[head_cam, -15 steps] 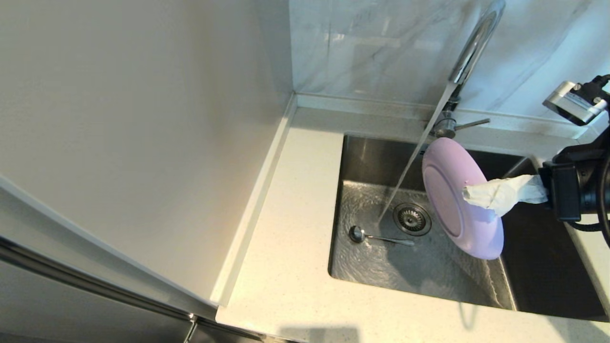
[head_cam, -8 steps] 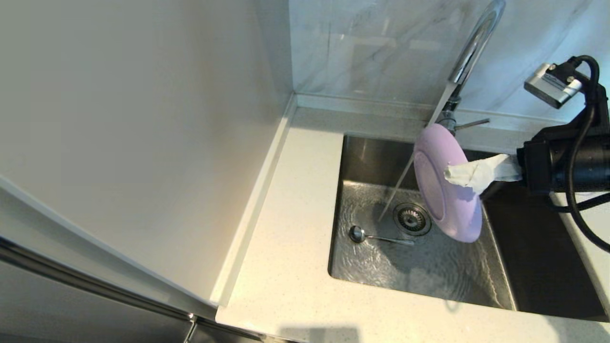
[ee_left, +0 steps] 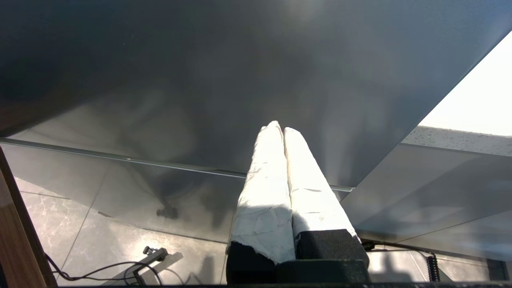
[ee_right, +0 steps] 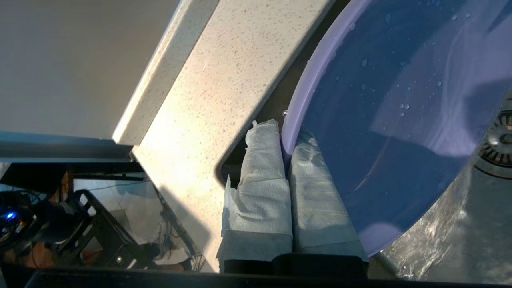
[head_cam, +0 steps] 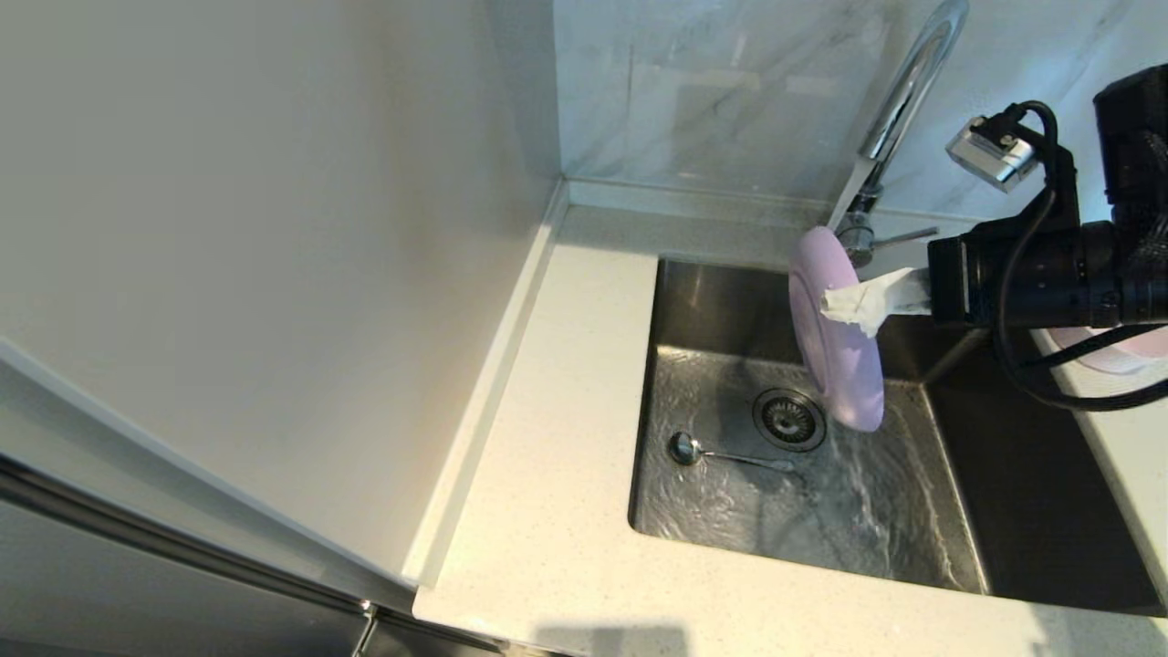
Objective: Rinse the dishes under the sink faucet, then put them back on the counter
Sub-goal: Rinse the plate
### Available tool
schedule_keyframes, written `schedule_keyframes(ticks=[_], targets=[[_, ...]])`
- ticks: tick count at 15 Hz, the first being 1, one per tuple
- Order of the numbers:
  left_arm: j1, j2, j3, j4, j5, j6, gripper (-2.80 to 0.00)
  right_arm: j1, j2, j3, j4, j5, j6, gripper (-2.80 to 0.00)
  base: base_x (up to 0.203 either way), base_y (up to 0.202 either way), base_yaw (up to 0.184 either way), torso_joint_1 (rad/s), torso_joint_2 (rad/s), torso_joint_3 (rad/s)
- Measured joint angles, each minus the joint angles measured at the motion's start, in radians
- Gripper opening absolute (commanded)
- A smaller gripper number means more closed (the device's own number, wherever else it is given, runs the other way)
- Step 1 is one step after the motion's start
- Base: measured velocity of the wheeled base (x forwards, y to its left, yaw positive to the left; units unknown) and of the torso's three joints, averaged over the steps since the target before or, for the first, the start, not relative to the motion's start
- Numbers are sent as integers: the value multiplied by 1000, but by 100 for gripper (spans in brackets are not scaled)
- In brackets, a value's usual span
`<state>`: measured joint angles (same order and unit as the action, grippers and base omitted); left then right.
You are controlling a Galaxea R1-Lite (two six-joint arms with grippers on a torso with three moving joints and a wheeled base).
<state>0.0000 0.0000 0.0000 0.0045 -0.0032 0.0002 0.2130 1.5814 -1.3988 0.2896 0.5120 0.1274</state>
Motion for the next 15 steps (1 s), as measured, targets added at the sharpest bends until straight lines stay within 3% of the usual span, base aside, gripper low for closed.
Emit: schedule_keyframes(ticks=[15], targets=[[0, 0, 0, 0, 0, 0, -280, -121, 133, -127, 0, -72, 35, -280, 0, 0, 0, 0, 0, 0]])
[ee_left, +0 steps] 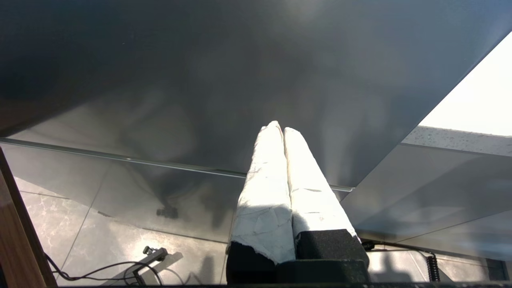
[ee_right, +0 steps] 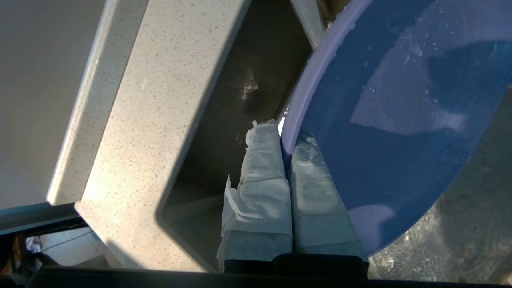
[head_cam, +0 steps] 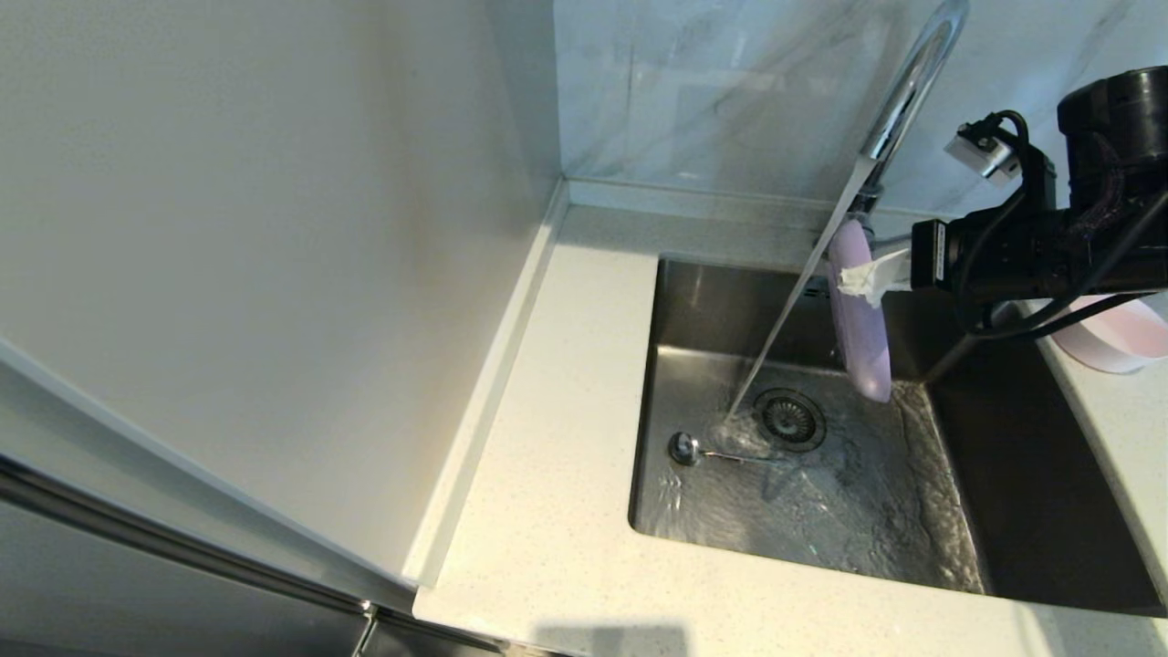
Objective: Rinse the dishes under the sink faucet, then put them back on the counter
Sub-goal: Rinse the plate, then place the plate on the table
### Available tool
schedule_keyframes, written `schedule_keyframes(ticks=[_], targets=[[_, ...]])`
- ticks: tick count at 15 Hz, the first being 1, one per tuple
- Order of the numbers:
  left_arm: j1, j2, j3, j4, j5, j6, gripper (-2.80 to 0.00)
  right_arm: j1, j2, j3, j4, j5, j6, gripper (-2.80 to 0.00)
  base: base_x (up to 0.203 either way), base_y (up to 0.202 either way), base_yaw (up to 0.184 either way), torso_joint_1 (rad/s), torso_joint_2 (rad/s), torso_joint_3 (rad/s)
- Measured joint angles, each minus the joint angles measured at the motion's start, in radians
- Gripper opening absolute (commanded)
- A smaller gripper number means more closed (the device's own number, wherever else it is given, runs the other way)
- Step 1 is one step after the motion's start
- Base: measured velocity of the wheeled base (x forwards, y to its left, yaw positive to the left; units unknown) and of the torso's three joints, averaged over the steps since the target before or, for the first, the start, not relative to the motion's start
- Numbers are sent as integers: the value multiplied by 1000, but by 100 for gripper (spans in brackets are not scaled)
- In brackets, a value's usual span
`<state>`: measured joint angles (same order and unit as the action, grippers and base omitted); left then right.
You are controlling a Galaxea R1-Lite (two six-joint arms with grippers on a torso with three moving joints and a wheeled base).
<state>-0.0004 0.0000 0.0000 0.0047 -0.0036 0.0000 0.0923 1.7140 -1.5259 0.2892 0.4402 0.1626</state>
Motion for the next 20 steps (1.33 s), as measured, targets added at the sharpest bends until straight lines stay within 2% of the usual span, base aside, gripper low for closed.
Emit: schedule_keyframes(ticks=[5, 9, 13, 15, 17, 20], targets=[[0, 0, 0, 0, 1, 0, -280, -74, -60, 69, 2, 2, -13, -280, 0, 0, 0, 0, 0, 0], [0, 0, 0, 0, 0, 0, -280, -147, -162, 159, -2, 4, -68, -280, 0, 0, 0, 0, 0, 0], [0, 0, 0, 0, 0, 0, -280, -184, -228, 223, -144, 0, -112, -280, 0, 0, 0, 0, 0, 0], [0, 0, 0, 0, 0, 0, -280, -196, -253, 346, -147, -2, -173, -280, 0, 0, 0, 0, 0, 0], [0, 0, 0, 0, 0, 0, -280, -223, -281, 433, -149, -2, -286, -280, 0, 0, 0, 0, 0, 0], [0, 0, 0, 0, 0, 0, -280, -264, -306, 384, -157, -32, -368, -280, 0, 0, 0, 0, 0, 0]])
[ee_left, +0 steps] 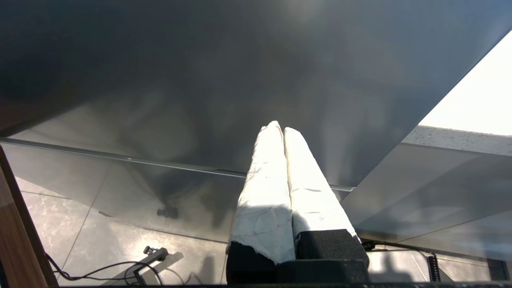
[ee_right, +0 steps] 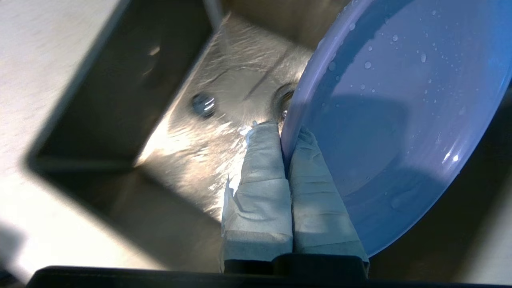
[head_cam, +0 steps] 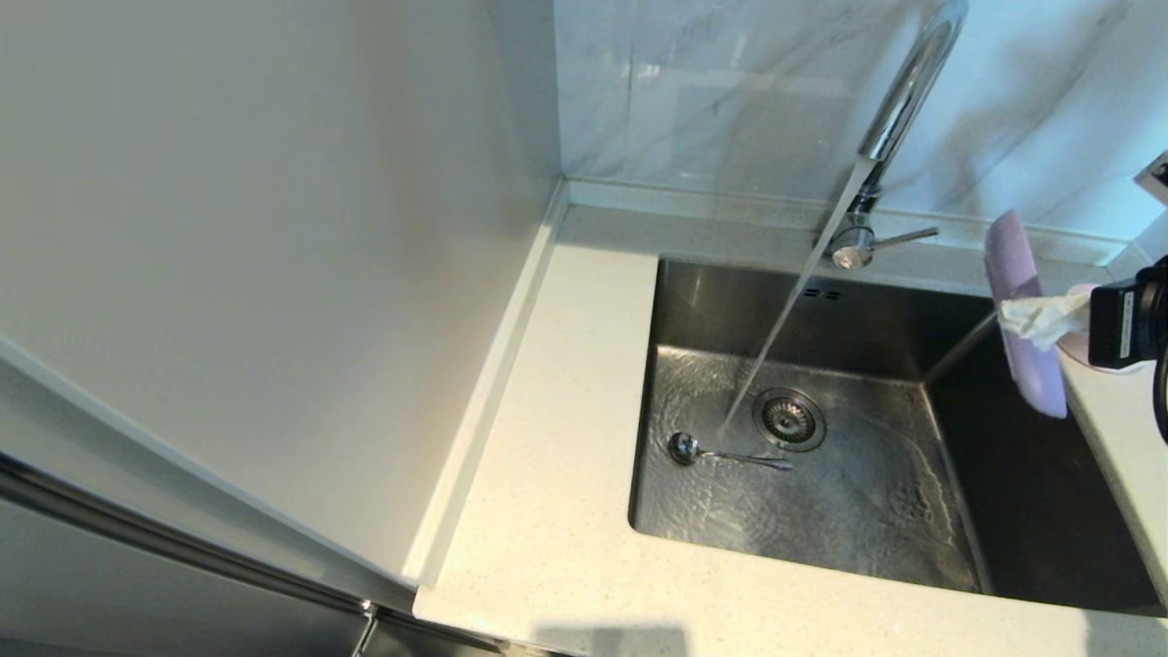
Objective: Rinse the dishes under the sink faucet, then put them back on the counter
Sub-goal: Place the plate on the table
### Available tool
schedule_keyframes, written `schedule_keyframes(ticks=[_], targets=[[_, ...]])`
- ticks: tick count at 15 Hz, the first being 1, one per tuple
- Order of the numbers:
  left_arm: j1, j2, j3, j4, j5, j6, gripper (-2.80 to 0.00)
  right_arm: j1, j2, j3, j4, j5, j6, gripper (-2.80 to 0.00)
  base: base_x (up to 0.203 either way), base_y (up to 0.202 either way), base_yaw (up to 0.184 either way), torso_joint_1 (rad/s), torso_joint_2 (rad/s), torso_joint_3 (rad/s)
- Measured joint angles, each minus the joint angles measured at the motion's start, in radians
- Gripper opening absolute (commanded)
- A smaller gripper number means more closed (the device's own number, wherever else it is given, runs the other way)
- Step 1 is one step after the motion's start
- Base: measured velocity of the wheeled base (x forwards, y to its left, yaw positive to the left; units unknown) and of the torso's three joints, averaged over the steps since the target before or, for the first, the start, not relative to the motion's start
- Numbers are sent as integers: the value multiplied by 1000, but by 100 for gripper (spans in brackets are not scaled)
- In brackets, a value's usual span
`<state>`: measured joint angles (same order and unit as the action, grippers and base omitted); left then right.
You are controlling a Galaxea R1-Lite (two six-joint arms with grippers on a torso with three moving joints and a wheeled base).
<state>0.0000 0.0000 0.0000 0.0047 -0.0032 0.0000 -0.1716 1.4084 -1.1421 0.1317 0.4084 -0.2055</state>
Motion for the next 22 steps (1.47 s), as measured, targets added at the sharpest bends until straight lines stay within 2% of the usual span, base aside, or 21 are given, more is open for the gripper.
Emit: schedule_keyframes(ticks=[3, 7, 13, 18, 22], targets=[[0, 0, 0, 0, 0, 0, -280, -89, 1, 25, 4, -107, -223, -280, 0, 0, 0, 0, 0, 0], [0, 0, 0, 0, 0, 0, -280, -243, 33, 115, 4, -116, -459, -280, 0, 0, 0, 0, 0, 0], [0, 0, 0, 0, 0, 0, -280, -339, 55, 196, 7, -111, -545, -280, 0, 0, 0, 0, 0, 0], [0, 0, 0, 0, 0, 0, -280, -385, 51, 285, 4, -112, -608, -280, 0, 0, 0, 0, 0, 0], [0, 0, 0, 0, 0, 0, -280, -393, 75, 300, 1, -120, -615, -280, 0, 0, 0, 0, 0, 0]])
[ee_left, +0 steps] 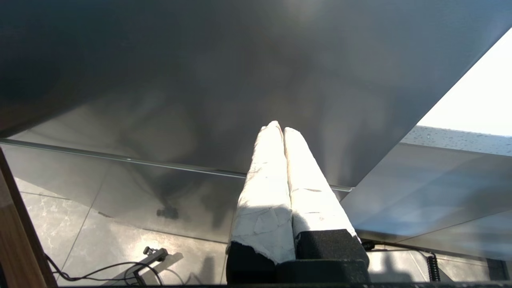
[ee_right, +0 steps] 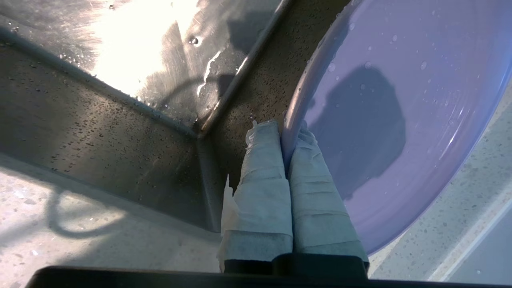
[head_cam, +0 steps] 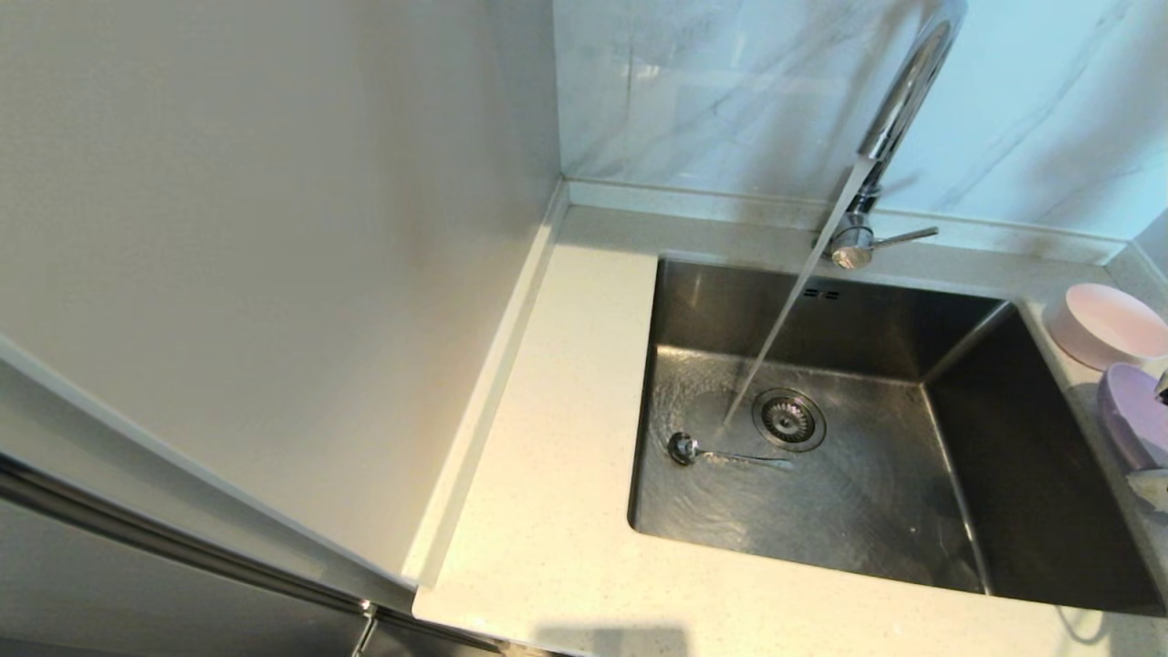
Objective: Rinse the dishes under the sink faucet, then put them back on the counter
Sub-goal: Place the plate on the table
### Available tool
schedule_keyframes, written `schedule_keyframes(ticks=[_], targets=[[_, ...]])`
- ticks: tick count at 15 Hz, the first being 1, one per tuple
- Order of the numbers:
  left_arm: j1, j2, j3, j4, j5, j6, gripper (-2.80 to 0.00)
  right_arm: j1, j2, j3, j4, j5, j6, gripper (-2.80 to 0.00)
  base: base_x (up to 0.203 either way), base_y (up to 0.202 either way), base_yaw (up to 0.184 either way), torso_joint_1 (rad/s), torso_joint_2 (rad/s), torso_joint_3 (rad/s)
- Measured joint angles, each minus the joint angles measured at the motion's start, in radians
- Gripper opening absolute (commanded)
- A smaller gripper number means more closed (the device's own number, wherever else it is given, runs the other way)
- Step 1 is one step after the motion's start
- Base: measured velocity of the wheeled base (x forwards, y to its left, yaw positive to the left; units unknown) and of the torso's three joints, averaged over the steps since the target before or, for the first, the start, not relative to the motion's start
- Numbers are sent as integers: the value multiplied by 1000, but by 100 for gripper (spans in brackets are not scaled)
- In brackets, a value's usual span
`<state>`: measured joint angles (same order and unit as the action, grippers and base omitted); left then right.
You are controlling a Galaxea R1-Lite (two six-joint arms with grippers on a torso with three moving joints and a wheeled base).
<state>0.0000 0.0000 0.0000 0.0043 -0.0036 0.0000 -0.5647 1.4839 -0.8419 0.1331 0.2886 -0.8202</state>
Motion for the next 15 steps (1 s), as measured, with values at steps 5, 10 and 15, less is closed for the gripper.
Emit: schedule_keyframes(ticks=[5, 10, 15], targets=[[0, 0, 0, 0, 0, 0, -280, -2, 37, -19, -4, -4, 0, -280, 0, 0, 0, 0, 0, 0], [0, 0, 0, 0, 0, 0, -280, -22, 95, -71, -3, -38, 0, -89, 0, 0, 0, 0, 0, 0], [0, 0, 0, 0, 0, 0, -280, -47, 136, -99, -1, -38, 11, 0, 0, 0, 0, 0, 0, 0]])
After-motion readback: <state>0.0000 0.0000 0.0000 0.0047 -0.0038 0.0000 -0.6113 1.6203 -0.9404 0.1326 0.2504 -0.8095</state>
